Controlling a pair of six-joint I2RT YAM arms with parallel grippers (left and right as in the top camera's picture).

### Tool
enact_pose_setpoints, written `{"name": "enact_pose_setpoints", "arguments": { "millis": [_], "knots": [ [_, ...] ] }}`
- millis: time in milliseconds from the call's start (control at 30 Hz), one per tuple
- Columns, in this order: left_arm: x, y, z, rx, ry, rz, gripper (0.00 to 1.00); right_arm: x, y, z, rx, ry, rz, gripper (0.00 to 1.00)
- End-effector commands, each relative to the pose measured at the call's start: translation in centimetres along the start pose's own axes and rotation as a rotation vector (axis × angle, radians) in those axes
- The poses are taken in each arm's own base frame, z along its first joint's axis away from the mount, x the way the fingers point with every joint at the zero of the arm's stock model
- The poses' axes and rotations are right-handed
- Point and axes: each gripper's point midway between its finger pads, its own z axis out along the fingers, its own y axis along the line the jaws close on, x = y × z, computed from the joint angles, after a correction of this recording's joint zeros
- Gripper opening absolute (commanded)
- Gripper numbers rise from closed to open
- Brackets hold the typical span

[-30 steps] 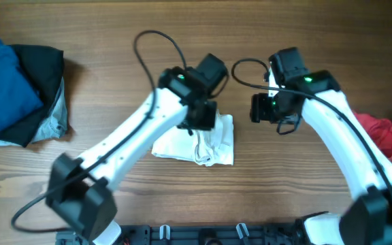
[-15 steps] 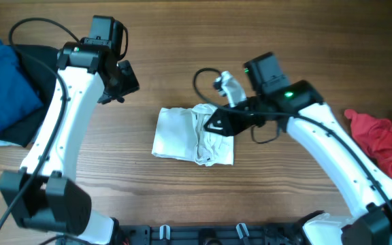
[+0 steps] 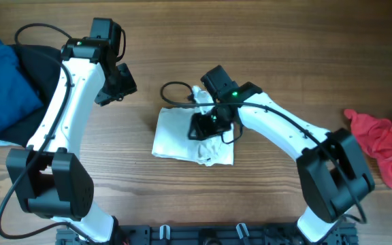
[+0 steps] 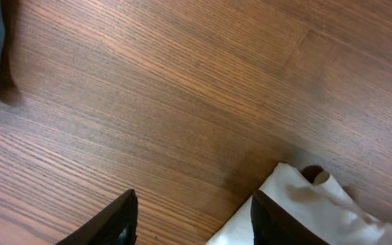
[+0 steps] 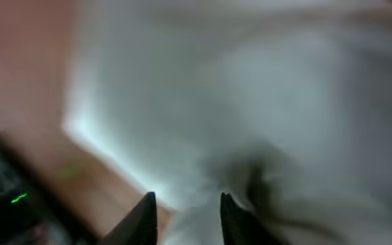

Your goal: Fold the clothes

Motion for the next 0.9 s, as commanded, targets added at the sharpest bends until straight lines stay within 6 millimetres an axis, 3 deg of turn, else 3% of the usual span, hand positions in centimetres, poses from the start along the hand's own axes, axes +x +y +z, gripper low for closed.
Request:
{"name": "enact_pose_setpoints", "arguments": {
  "millis": [0,67,167,433,567,667,867],
  "knots": [
    [0.3,0.3,0.3,-0.010,0.018,-0.003,0.54,-0.7,-7.7,-2.1,0.348,-0.079,0.250,0.36],
    [0.4,0.4,0.3,-0.010,0.021,-0.002,0.54,0.2,-9.9,-3.1,0.442,-0.073,0.344,0.35],
    [0.6,0.2,0.3,0.003,0.034,-0.002,0.54,0.7,-11.2,-3.8,0.499,-0.065,0.358,0.36],
    [1.3,-2.0,0.1,0.078,0.049,0.069,0.56,1.5,-11.5,-4.0,0.526,-0.040,0.370,0.37],
    [1.0,-4.5,-0.1,0.140,0.000,0.181,0.62,4.4,-11.6,-4.7,0.567,0.049,0.477,0.34],
    [0.3,-6.5,-0.2,0.201,-0.044,0.247,0.64,4.9,-10.9,-5.9,0.556,0.042,0.477,0.34],
    [0.0,-9.6,0.2,0.329,-0.056,0.337,0.70,4.4,-5.7,-8.0,0.309,-0.001,0.346,0.40]
  ]
}}
